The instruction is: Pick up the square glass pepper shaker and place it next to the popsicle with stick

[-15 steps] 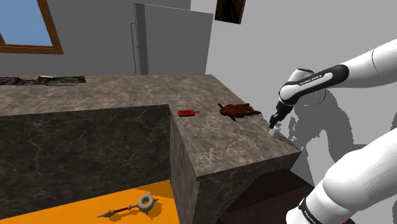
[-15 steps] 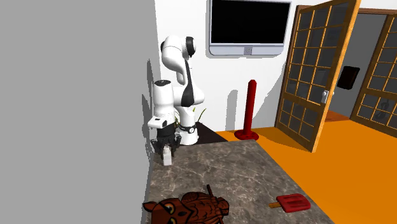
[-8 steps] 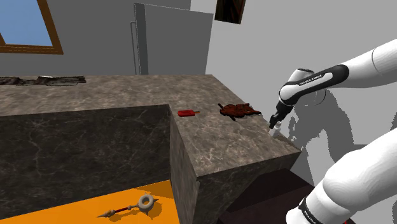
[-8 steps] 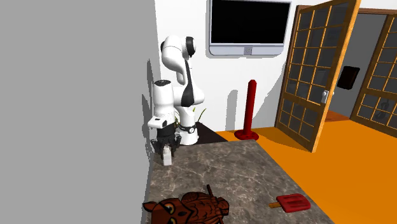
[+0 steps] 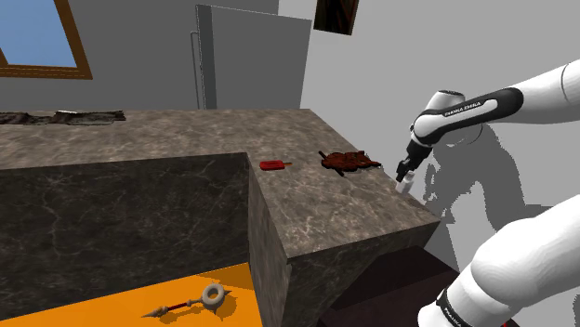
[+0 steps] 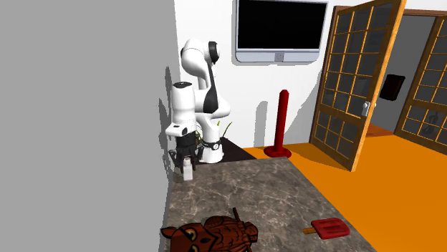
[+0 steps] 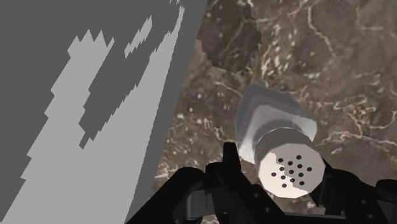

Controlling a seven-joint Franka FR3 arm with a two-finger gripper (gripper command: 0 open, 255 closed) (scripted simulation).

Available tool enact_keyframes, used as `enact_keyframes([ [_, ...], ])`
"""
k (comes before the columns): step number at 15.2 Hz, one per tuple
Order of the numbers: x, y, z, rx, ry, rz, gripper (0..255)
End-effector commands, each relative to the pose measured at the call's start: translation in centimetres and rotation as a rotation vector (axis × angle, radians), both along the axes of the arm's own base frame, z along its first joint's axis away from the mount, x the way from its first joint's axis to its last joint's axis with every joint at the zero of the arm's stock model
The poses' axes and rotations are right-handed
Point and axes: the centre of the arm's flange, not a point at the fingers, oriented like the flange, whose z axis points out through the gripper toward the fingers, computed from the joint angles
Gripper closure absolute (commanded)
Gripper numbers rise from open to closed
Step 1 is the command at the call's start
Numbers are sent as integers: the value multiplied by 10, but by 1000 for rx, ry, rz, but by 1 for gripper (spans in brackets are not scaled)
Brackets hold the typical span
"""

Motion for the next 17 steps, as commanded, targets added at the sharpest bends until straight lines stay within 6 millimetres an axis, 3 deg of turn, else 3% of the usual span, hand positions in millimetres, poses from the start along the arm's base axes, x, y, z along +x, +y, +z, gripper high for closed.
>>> enact_keyframes([
  [1, 0, 0, 11, 0, 1, 0, 255],
  [17, 0, 0, 96, 0, 1, 0, 255],
])
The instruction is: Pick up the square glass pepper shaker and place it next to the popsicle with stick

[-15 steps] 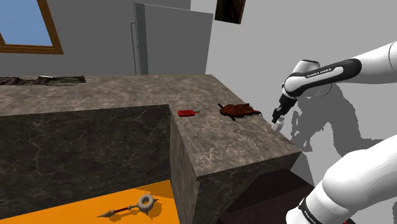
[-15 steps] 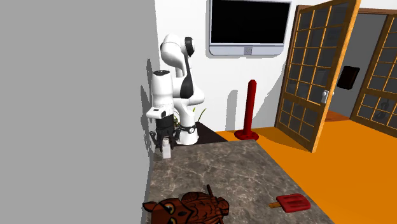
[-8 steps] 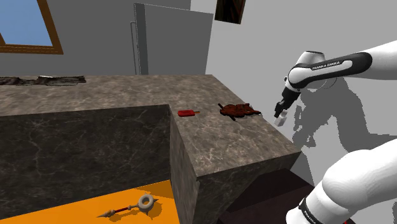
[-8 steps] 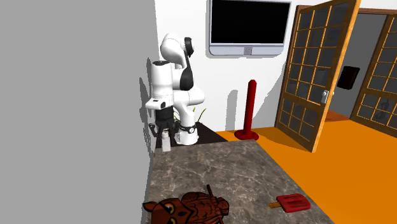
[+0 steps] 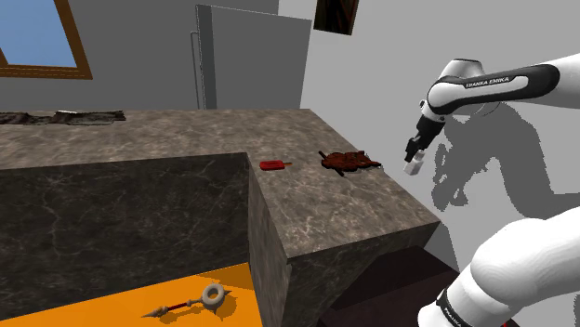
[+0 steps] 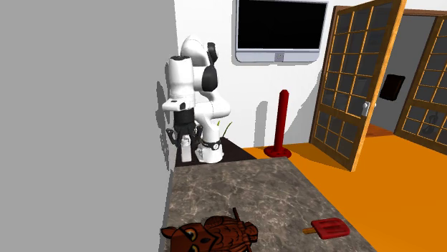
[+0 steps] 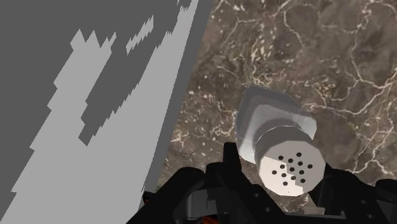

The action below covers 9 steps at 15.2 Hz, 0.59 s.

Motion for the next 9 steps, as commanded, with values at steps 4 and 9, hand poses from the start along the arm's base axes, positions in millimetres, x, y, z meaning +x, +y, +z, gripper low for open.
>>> enact_keyframes([
  [4, 0, 0, 26, 0, 1, 0, 255],
  [9, 9, 11, 43, 0, 1, 0, 255],
])
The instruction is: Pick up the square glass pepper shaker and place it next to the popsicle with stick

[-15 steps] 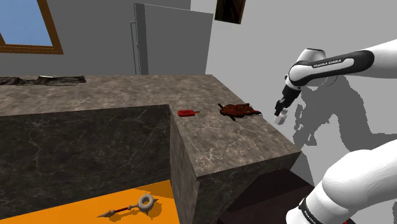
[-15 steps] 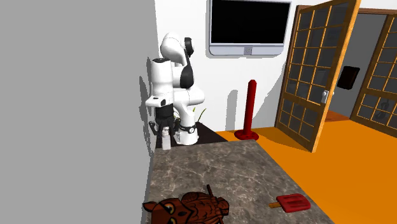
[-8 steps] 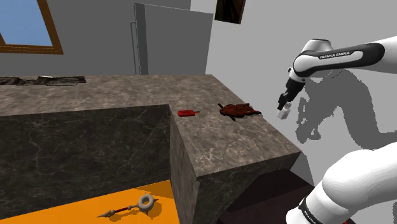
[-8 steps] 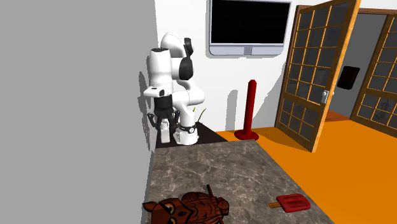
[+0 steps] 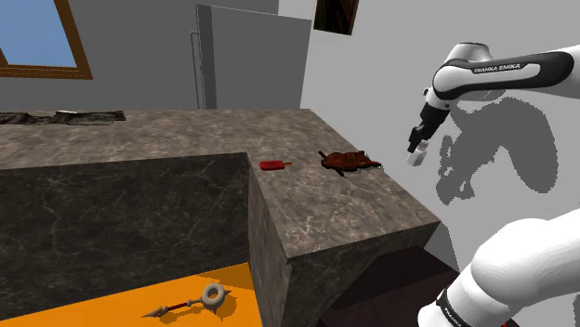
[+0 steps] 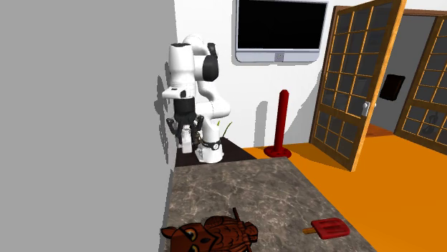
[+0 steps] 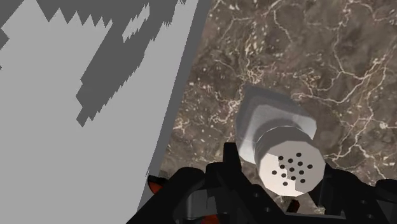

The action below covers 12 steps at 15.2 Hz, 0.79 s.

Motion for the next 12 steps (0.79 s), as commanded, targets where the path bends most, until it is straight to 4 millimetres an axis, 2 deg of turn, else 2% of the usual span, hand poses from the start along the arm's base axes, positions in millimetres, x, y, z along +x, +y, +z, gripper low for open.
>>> enact_keyframes([
  [1, 14, 17, 3, 0, 0, 0, 255],
  [12, 104, 130, 3, 0, 0, 0, 255],
])
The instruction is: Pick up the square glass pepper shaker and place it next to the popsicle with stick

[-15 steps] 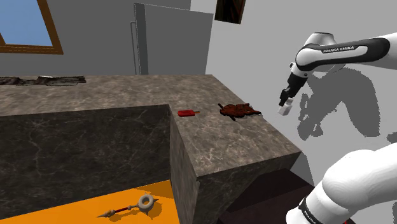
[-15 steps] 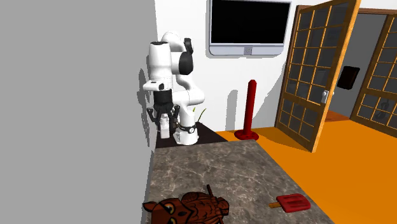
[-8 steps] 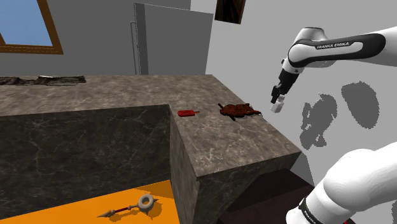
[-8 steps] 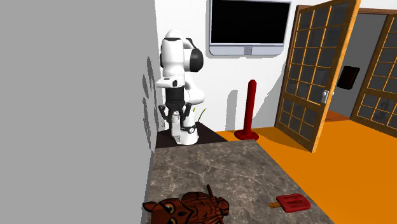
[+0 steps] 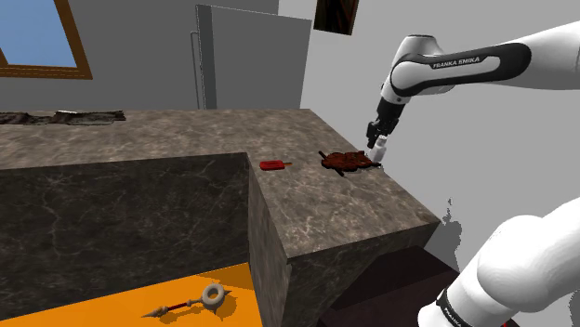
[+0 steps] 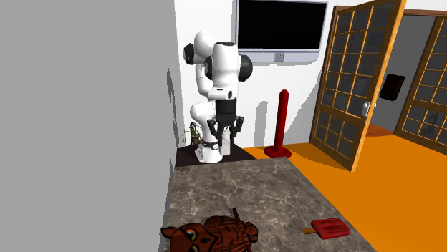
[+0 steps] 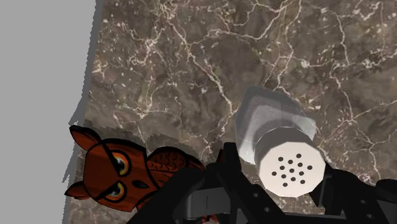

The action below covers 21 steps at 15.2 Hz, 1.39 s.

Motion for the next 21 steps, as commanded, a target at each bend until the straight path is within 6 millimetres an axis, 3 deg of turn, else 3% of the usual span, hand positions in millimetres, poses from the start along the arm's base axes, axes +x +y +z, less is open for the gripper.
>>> enact_keyframes([
  [1, 15, 23, 1, 1, 0, -1, 255],
  [21, 179, 230, 2, 1, 0, -1, 255],
])
